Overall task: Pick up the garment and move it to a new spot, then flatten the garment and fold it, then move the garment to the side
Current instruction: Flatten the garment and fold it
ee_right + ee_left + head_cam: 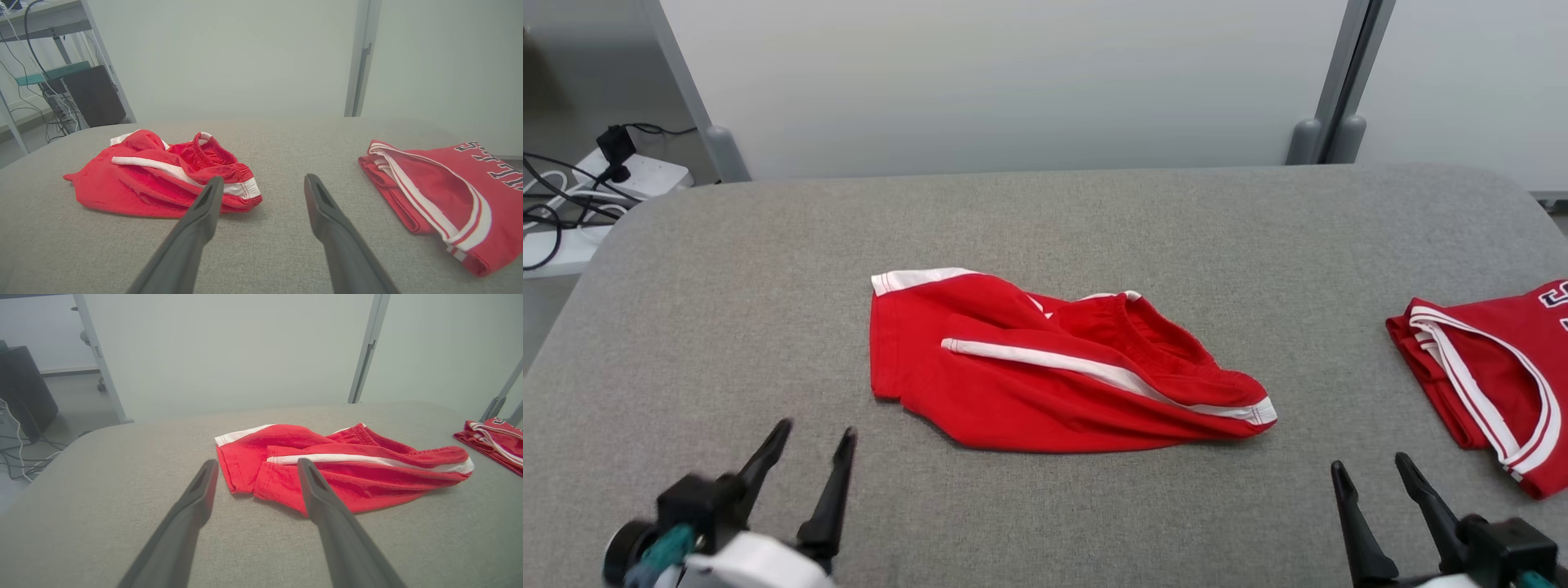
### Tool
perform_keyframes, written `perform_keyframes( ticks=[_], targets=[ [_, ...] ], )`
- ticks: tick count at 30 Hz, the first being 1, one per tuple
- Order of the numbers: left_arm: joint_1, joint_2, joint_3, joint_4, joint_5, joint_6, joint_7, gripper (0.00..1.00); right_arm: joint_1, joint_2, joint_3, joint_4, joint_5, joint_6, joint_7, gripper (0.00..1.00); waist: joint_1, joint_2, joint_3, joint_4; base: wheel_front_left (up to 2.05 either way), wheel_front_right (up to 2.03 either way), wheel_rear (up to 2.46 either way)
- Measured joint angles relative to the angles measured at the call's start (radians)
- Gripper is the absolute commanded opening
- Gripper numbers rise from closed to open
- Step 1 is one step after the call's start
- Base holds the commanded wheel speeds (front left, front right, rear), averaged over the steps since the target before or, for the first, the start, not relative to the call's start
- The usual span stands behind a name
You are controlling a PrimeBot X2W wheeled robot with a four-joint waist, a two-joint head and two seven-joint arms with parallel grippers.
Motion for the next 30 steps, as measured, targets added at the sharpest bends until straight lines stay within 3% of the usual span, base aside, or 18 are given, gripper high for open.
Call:
perform_keyframes(
  ticks=[6, 13, 22, 30],
  targets=[
    [-0.230, -0.058, -0.081, 0.147, -0.042, -0.125, 0.104, 1.00, -0.116, -0.075, 0.076, 0.047, 0.015, 0.000, 0.042, 1.00, 0.0001, 0.0000, 0.066, -0.007, 0.00, 0.00, 0.00],
    [-0.471, -0.133, -0.128, 0.383, -0.072, -0.244, 0.137, 1.00, -0.250, -0.119, 0.125, 0.099, 0.033, 0.000, 0.051, 1.00, 0.0000, 0.0000, 0.175, -0.022, 0.00, 0.00, 0.00],
    [-0.704, -0.172, -0.179, 0.631, -0.124, -0.296, 0.214, 1.00, -0.363, -0.150, 0.196, 0.144, 0.052, 0.000, 0.055, 1.00, 0.0000, 0.0000, 0.290, -0.050, 0.00, 0.00, 0.00],
    [-0.793, -0.171, -0.254, 0.717, -0.186, -0.298, 0.247, 1.00, -0.408, -0.174, 0.236, 0.166, 0.069, 0.000, 0.060, 1.00, 0.0000, 0.0000, 0.344, -0.068, 0.00, 0.00, 0.00]
  ],
)
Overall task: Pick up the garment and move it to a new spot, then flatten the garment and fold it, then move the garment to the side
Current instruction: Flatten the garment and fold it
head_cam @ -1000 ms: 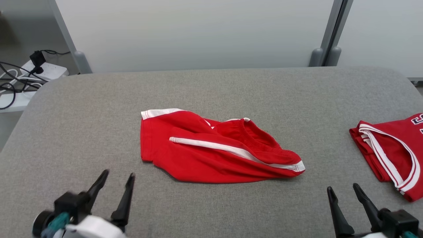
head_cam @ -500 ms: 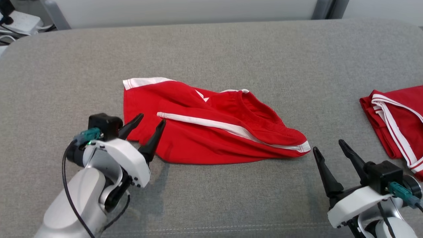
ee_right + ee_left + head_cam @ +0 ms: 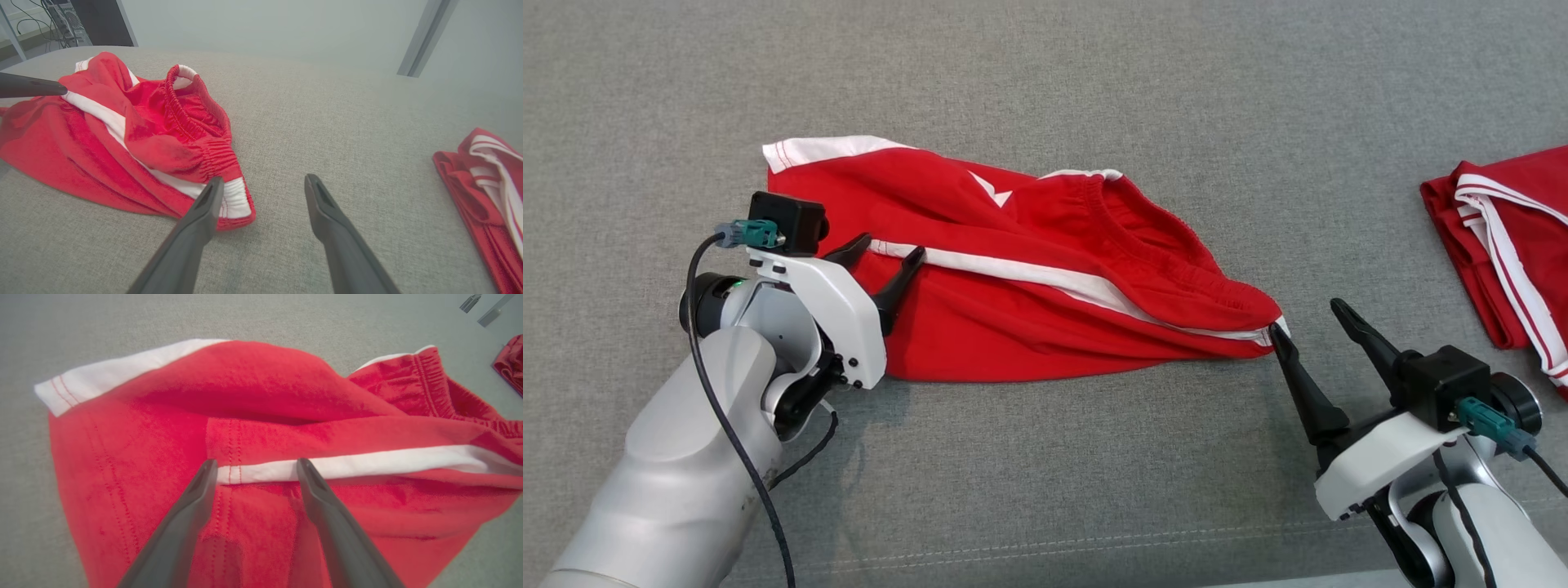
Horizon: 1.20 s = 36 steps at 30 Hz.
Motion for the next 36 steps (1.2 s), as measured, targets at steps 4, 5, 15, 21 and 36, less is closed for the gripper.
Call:
perform_keyframes(
  ticks=[4, 5, 15, 21, 36],
  targets=[
    [-0.027, 0.017, -0.049, 0.016, -0.047, 0.000, 0.016, 1.00, -0.027, -0.004, 0.022, 0.000, 0.002, 0.000, 0.009, 1.00, 0.0000, 0.0000, 0.017, -0.009, 0.00, 0.00, 0.00],
    [-0.032, 0.028, -0.060, 0.019, -0.058, 0.000, 0.016, 1.00, -0.034, -0.008, 0.034, -0.002, 0.002, 0.000, 0.011, 1.00, 0.0000, 0.0000, 0.020, -0.011, 0.00, 0.00, 0.00],
    [-0.077, 0.068, -0.154, 0.042, -0.144, 0.000, 0.007, 0.81, -0.073, -0.028, 0.078, -0.001, 0.019, 0.000, 0.036, 1.00, 0.0000, 0.0000, 0.044, -0.021, 0.00, 0.00, 0.00],
    [-0.087, 0.093, -0.212, 0.023, -0.196, 0.000, -0.008, 0.00, -0.091, -0.033, 0.109, 0.006, 0.036, 0.000, 0.053, 0.00, 0.0000, 0.0000, 0.049, -0.022, 0.00, 0.00, 0.00],
    [-0.022, 0.140, -0.278, -0.070, -0.242, 0.000, -0.120, 0.00, 0.040, -0.029, 0.021, -0.068, 0.078, 0.000, 0.039, 0.00, 0.0000, 0.0000, 0.005, 0.005, 0.00, 0.00, 0.00]
  ],
)
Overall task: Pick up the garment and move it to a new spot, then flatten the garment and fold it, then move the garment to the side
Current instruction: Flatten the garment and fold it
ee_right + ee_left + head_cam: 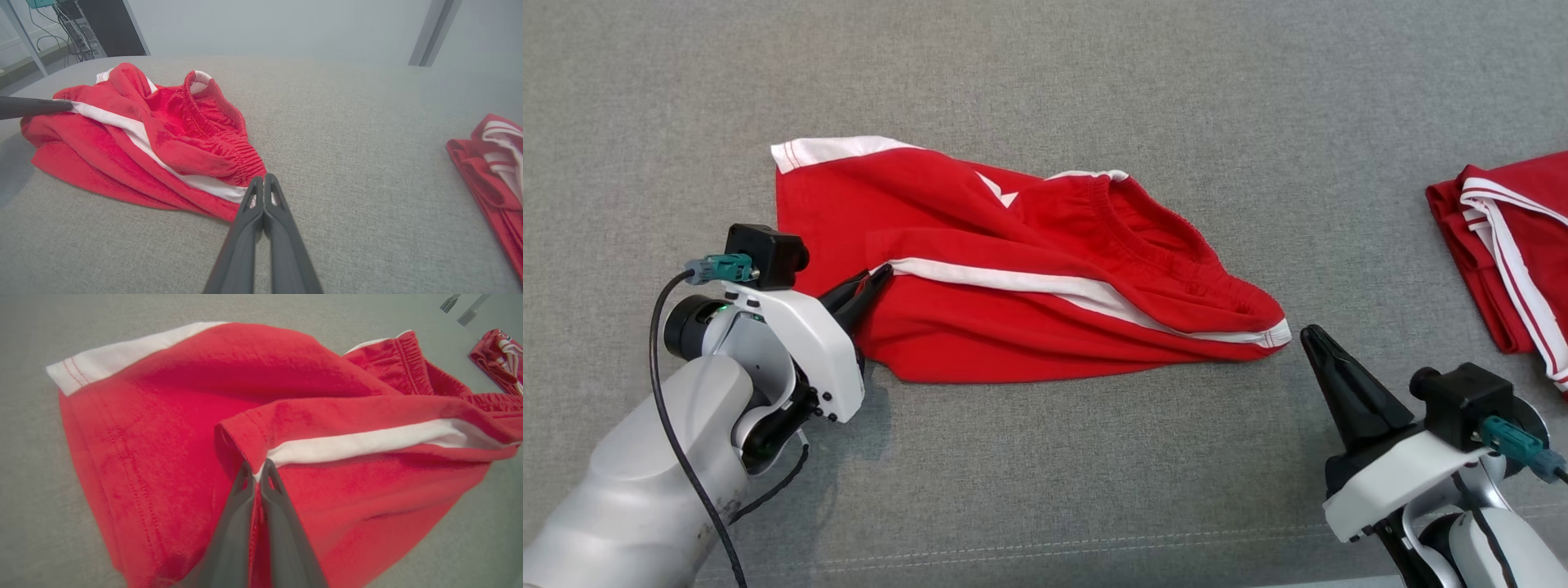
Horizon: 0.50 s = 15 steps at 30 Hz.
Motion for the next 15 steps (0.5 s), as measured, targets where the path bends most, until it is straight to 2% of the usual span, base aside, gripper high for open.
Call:
perform_keyframes(
  ticks=[1, 2, 3, 4, 15],
  targets=[
    [0.004, 0.002, -0.001, 0.000, -0.001, 0.000, 0.000, 0.00, 0.012, 0.008, -0.016, -0.011, 0.000, 0.000, -0.013, 0.00, 0.0000, 0.0000, -0.006, 0.002, 0.00, 0.00, 0.00],
    [0.006, 0.005, -0.001, 0.000, -0.003, 0.000, 0.000, 0.00, 0.024, 0.015, -0.027, -0.025, 0.000, 0.000, -0.023, 0.21, 0.0000, 0.0000, -0.012, 0.002, 0.00, 0.00, 0.00],
    [0.007, 0.006, -0.001, 0.000, -0.003, 0.000, 0.000, 0.00, 0.034, 0.025, -0.040, -0.033, -0.001, 0.000, -0.032, 0.82, 0.0000, 0.0000, -0.018, 0.002, 0.00, 0.00, 0.00],
    [0.010, 0.007, -0.001, 0.000, -0.003, 0.000, 0.000, 0.00, 0.044, 0.035, -0.049, -0.041, -0.002, 0.000, -0.044, 1.00, 0.0000, 0.0000, -0.023, 0.000, 0.00, 0.00, 0.00],
    [0.046, 0.012, 0.004, 0.013, -0.031, 0.002, 0.001, 0.00, 0.195, 0.142, -0.199, -0.149, -0.048, 0.000, -0.211, 1.00, 0.0000, 0.0000, -0.071, -0.032, 0.00, 0.00, 0.00]
  ],
)
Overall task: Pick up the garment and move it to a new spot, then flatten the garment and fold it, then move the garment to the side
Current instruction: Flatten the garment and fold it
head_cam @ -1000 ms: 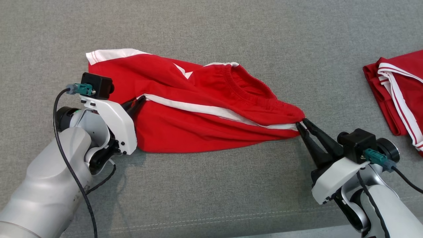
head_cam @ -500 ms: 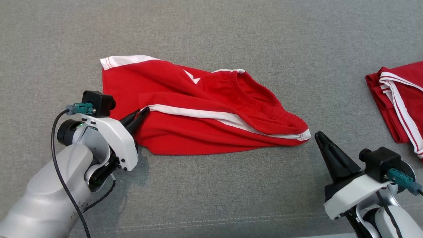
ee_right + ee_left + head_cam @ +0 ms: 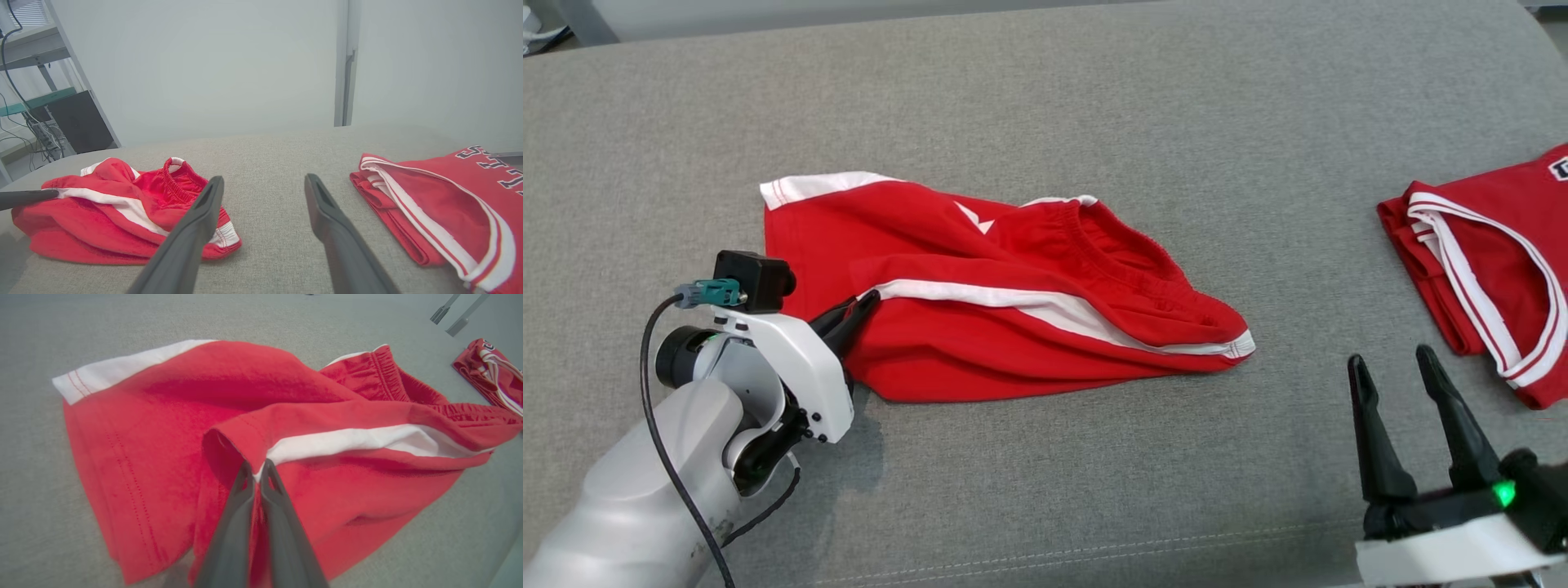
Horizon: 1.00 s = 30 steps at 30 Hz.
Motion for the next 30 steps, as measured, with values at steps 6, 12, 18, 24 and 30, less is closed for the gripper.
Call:
perform_keyframes(
  ticks=[6, 12, 18, 24, 30],
  targets=[
    [0.024, 0.006, 0.008, 0.013, -0.025, 0.005, 0.000, 0.00, 0.090, 0.034, -0.002, -0.012, -0.006, 0.000, -0.015, 1.00, 0.0000, 0.0000, -0.020, -0.024, 0.00, 0.00, 0.00],
    [0.037, 0.016, 0.014, 0.016, -0.034, 0.009, 0.000, 0.00, 0.115, 0.042, 0.035, -0.018, -0.003, 0.000, -0.016, 1.00, 0.0000, 0.0000, -0.034, -0.040, 0.00, 0.00, 0.00],
    [0.037, 0.026, 0.017, 0.019, -0.043, 0.009, 0.004, 0.00, 0.114, 0.041, 0.051, -0.031, 0.002, 0.000, -0.016, 1.00, 0.0000, 0.0000, -0.039, -0.049, 0.00, 0.00, 0.00],
    [0.037, 0.027, 0.017, 0.019, -0.044, 0.009, 0.005, 0.00, 0.113, 0.038, 0.055, -0.031, 0.003, 0.000, -0.016, 1.00, 0.0000, 0.0000, -0.038, -0.050, 0.00, 0.00, 0.00],
    [0.037, 0.028, 0.017, 0.019, -0.044, 0.010, 0.006, 0.00, 0.077, -0.008, 0.078, 0.012, 0.019, 0.000, -0.016, 1.00, 0.0000, 0.0000, -0.025, -0.049, 0.00, 0.00, 0.00]
  ],
)
